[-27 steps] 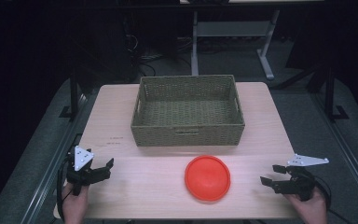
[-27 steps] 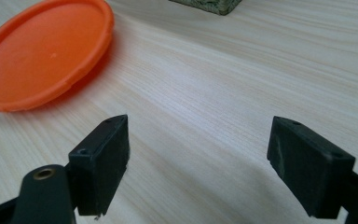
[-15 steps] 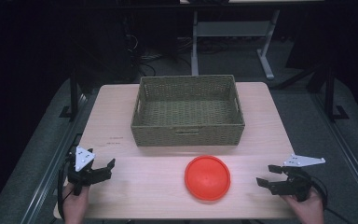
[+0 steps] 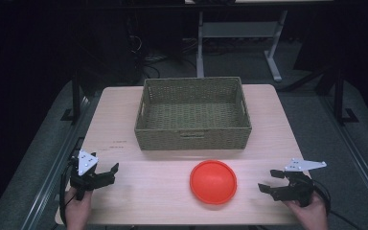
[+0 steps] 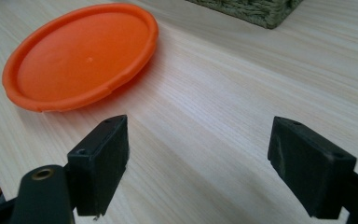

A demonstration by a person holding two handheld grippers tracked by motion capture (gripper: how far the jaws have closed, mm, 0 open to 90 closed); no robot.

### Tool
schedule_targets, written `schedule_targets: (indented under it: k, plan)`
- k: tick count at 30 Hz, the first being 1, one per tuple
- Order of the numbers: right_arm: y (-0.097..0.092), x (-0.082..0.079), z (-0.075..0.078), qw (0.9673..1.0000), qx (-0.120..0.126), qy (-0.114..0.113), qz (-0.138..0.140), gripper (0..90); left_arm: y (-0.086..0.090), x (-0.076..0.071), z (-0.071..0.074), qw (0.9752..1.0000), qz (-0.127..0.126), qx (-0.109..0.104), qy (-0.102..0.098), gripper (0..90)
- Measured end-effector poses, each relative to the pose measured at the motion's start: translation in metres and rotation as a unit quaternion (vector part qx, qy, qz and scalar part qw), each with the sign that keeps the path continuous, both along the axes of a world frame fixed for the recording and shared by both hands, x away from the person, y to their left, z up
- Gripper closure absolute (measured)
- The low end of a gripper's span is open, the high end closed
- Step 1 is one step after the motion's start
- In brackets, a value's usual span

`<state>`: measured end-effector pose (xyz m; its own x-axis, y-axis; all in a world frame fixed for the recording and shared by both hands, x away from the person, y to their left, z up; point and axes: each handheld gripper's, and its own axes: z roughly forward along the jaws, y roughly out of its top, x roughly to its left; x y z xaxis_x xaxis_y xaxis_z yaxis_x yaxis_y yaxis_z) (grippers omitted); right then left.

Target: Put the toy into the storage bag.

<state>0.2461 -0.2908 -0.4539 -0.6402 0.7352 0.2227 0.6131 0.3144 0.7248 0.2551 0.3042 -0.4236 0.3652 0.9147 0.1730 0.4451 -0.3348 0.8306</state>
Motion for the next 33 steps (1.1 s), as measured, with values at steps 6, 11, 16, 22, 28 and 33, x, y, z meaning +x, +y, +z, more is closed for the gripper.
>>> schedule_targets:
  k: [6, 11, 16, 22, 28, 33]
  plan:
    - [0.014, 0.003, 0.003, 0.9999, -0.004, 0.001, 0.015, 17.9, -0.001, -0.001, 0.001, 1.0, -0.002, 0.001, -0.003, 12.9]
    - [0.021, 0.006, 0.007, 0.9997, -0.011, 0.003, 0.021, 17.6, -0.001, 0.0, 0.001, 1.0, 0.0, 0.001, -0.004, 12.8]
    - [0.031, 0.015, 0.01, 0.9991, -0.015, 0.015, 0.037, 17.6, 0.001, -0.001, 0.001, 1.0, 0.004, -0.003, -0.004, 12.9]
    - [0.042, 0.027, 0.015, 0.9982, -0.016, 0.036, 0.045, 17.6, 0.002, -0.002, 0.002, 1.0, 0.005, -0.002, -0.007, 12.8]
    - [0.052, 0.035, 0.017, 0.9967, -0.022, 0.052, 0.058, 17.7, 0.001, -0.001, 0.001, 1.0, 0.004, -0.001, -0.006, 12.9]
    - [0.064, 0.043, 0.019, 0.9949, -0.034, 0.055, 0.077, 18.1, 0.002, -0.002, 0.002, 0.9999, 0.007, -0.001, -0.01, 12.9]
